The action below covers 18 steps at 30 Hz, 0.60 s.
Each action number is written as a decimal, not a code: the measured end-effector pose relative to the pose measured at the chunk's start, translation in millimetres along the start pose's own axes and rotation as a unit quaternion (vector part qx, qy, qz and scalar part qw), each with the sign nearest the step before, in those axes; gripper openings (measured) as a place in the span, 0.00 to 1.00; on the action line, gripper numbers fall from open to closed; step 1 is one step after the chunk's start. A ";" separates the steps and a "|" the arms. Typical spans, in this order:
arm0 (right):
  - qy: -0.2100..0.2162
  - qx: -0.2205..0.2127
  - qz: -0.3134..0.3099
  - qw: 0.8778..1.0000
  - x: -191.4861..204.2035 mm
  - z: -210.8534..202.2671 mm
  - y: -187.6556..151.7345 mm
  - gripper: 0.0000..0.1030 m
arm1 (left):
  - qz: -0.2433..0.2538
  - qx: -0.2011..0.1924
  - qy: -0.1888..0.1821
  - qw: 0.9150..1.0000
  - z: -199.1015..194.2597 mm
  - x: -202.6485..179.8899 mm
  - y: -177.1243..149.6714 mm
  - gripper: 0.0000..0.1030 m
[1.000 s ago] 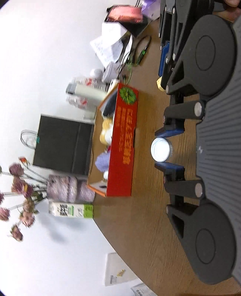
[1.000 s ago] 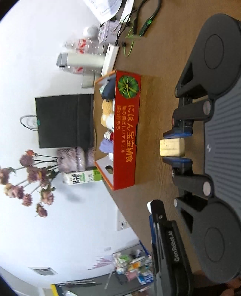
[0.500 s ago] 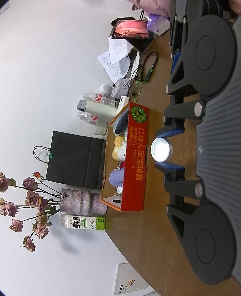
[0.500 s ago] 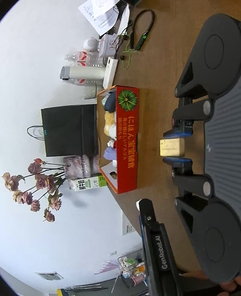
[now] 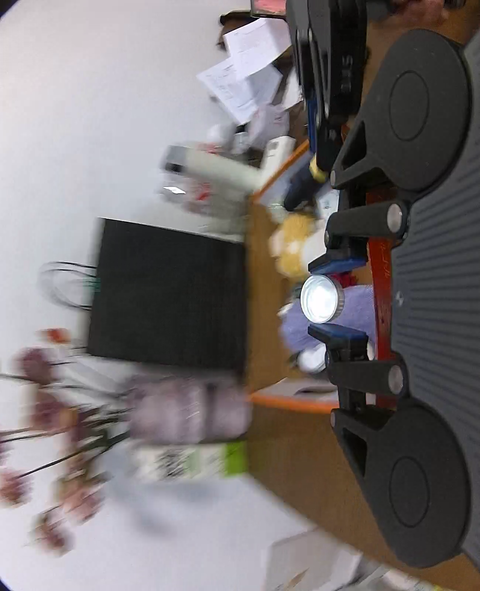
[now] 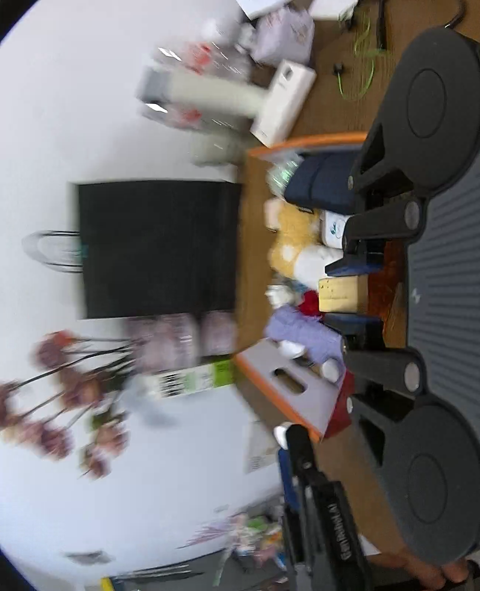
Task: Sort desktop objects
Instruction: 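Carry the cap and beige block into the cardboard box and open both tools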
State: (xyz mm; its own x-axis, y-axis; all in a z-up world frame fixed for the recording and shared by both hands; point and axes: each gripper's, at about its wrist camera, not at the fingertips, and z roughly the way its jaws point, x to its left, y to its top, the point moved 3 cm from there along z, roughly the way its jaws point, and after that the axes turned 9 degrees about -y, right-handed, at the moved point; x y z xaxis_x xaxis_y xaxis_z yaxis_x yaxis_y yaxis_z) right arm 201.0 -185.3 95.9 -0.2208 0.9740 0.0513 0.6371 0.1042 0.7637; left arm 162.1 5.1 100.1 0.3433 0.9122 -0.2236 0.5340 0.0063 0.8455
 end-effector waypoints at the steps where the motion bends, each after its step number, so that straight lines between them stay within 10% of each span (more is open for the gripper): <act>1: 0.000 0.030 0.000 1.000 -0.6 20.5 6.2 0.19 | -0.021 0.016 -0.008 1.000 15.9 7.6 5.0 0.28; 4: -0.010 0.095 0.013 0.995 -5.6 68.2 14.1 0.19 | -0.046 0.075 -0.049 0.995 59.0 13.5 7.7 0.28; 9: -0.034 0.129 0.006 0.991 -4.7 94.8 10.3 0.20 | -0.063 0.147 -0.015 0.987 112.3 21.0 -4.8 0.29; 18: -0.043 0.076 0.053 0.995 -27.4 83.8 67.8 0.63 | -0.095 0.140 -0.011 0.985 119.0 36.7 35.0 0.63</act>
State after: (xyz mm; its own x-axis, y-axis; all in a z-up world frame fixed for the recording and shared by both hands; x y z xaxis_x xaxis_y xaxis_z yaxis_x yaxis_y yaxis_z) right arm 312.1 -188.0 92.4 -0.0856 0.9941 0.0660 0.7599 0.0223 0.6497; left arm 285.4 -10.0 63.8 0.2309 0.8966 -0.3778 0.7816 0.0604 0.6208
